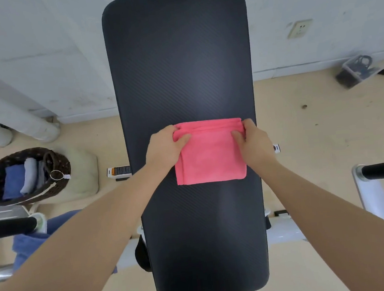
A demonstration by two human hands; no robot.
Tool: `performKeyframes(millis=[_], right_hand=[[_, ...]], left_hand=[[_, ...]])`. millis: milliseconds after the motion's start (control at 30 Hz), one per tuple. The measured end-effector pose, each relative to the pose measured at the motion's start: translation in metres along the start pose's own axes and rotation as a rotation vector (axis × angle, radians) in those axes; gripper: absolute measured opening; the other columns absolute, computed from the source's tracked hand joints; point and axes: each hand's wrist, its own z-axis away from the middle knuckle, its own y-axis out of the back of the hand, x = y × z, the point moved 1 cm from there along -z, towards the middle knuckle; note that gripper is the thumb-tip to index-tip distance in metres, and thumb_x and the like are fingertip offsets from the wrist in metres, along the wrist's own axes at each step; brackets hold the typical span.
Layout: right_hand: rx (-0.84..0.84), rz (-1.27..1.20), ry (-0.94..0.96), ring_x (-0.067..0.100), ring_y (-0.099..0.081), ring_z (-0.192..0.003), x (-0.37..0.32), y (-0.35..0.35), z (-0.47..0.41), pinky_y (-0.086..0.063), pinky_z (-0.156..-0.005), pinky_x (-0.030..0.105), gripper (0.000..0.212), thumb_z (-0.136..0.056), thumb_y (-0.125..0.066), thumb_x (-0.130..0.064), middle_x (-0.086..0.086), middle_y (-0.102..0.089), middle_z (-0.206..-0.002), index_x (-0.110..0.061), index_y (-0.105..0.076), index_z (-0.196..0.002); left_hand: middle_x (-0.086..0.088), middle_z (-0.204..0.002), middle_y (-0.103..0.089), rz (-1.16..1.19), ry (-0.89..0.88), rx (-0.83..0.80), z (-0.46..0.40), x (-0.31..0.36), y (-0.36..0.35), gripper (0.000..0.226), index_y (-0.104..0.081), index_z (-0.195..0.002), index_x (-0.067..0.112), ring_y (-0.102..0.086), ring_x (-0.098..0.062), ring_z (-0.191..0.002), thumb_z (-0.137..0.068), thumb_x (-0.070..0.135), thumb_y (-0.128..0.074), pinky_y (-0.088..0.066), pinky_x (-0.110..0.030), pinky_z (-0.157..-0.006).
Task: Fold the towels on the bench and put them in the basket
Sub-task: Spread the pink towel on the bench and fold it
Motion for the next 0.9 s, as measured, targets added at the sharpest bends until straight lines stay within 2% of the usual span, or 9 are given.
performKeyframes(millis=[100,200,300,400,500,567,633,733,900], right_hand=[[0.007,0.029,-0.067,0.03,-0.052,-0.084,0.002,-0.004,-0.004,-0.036,-0.065,0.034,0.022,-0.097,-0.043,-0.031,0.007,-0.052,-0.087,-0.009,-0.043,-0.097],[0.036,0.023,-0.109,0.033,-0.056,-0.091,0.005,-0.007,-0.007,-0.039,-0.067,0.035,0.028,-0.096,-0.044,-0.034,0.013,-0.059,-0.097,-0.006,-0.047,-0.1],[0.056,0.006,-0.165,0.034,-0.057,-0.094,0.002,-0.009,-0.008,-0.04,-0.068,0.036,0.03,-0.095,-0.045,-0.034,0.013,-0.06,-0.103,-0.006,-0.047,-0.104],[0.177,0.093,-0.063,0.034,-0.055,-0.1,-0.001,-0.01,0.001,-0.039,-0.077,0.042,0.028,-0.092,-0.05,-0.026,0.012,-0.056,-0.11,-0.008,-0.044,-0.111],[0.455,0.56,0.62,0.031,-0.047,-0.11,0.006,-0.022,0.016,-0.03,-0.098,0.043,0.035,-0.087,-0.044,-0.017,0.009,-0.045,-0.128,-0.014,-0.046,-0.122],[0.283,0.727,0.979,0.027,-0.037,-0.128,0.017,-0.039,0.029,-0.02,-0.11,0.045,0.047,-0.089,-0.037,-0.019,0.007,-0.037,-0.144,-0.013,-0.04,-0.135],[0.114,0.815,0.953,0.023,-0.024,-0.139,0.031,-0.047,0.034,-0.01,-0.114,0.044,0.062,-0.09,-0.037,-0.038,0.007,-0.03,-0.152,-0.011,-0.027,-0.144],[0.049,0.773,0.668,0.022,-0.017,-0.14,0.054,-0.035,0.024,-0.005,-0.113,0.045,0.088,-0.081,-0.033,-0.065,0.008,-0.021,-0.154,-0.009,-0.017,-0.146],[0.028,0.882,0.708,0.026,-0.025,-0.139,0.058,-0.019,0.021,-0.016,-0.113,0.047,0.125,-0.049,-0.068,-0.073,0.014,-0.029,-0.151,-0.005,-0.024,-0.144]], left_hand=[[0.001,-0.079,-0.051,-0.133,-0.03,0.088,0.007,-0.002,0.003,0.03,-0.05,-0.096,0.01,-0.056,-0.027,-0.083,-0.088,0.038,-0.058,-0.04,-0.033,-0.065],[-0.007,-0.102,-0.047,-0.393,-0.512,0.388,0.018,0.002,-0.003,0.027,-0.046,-0.099,0.011,-0.045,-0.025,-0.094,-0.081,0.03,-0.055,-0.034,-0.037,-0.08],[-0.008,-0.112,-0.042,-0.507,-0.925,0.311,0.03,0.001,-0.031,0.029,-0.047,-0.098,0.012,-0.043,-0.026,-0.103,-0.078,0.033,-0.051,-0.034,-0.039,-0.087],[-0.016,-0.127,-0.055,-0.736,-0.848,0.116,0.026,-0.01,-0.047,0.049,-0.062,-0.109,0.009,-0.049,-0.036,-0.122,-0.072,0.041,-0.067,-0.04,-0.047,-0.101],[-0.014,-0.137,-0.05,-0.8,-0.807,0.056,0.021,-0.016,-0.046,0.069,-0.059,-0.122,0.008,-0.047,-0.033,-0.127,-0.068,0.05,-0.07,-0.03,-0.048,-0.105],[-0.01,-0.146,-0.039,-0.835,-0.83,0.039,0.021,-0.02,-0.044,0.077,-0.049,-0.133,0.006,-0.038,-0.03,-0.134,-0.078,0.06,-0.044,-0.02,-0.04,-0.114],[-0.009,-0.15,-0.029,-0.87,-0.814,0.01,0.02,-0.024,-0.04,0.09,-0.035,-0.141,0.004,-0.026,-0.026,-0.14,-0.077,0.067,-0.023,-0.007,-0.038,-0.117],[-0.008,-0.153,-0.019,-0.926,-0.818,0.0,0.015,-0.03,-0.039,0.097,-0.017,-0.144,0.004,-0.021,-0.025,-0.141,-0.075,0.072,-0.02,0.0,-0.036,-0.115],[-0.007,-0.155,-0.013,-1.023,-0.879,0.097,0.024,-0.03,-0.036,0.108,-0.013,-0.145,0.004,-0.014,-0.026,-0.143,-0.071,0.074,-0.049,0.002,-0.041,-0.115]])
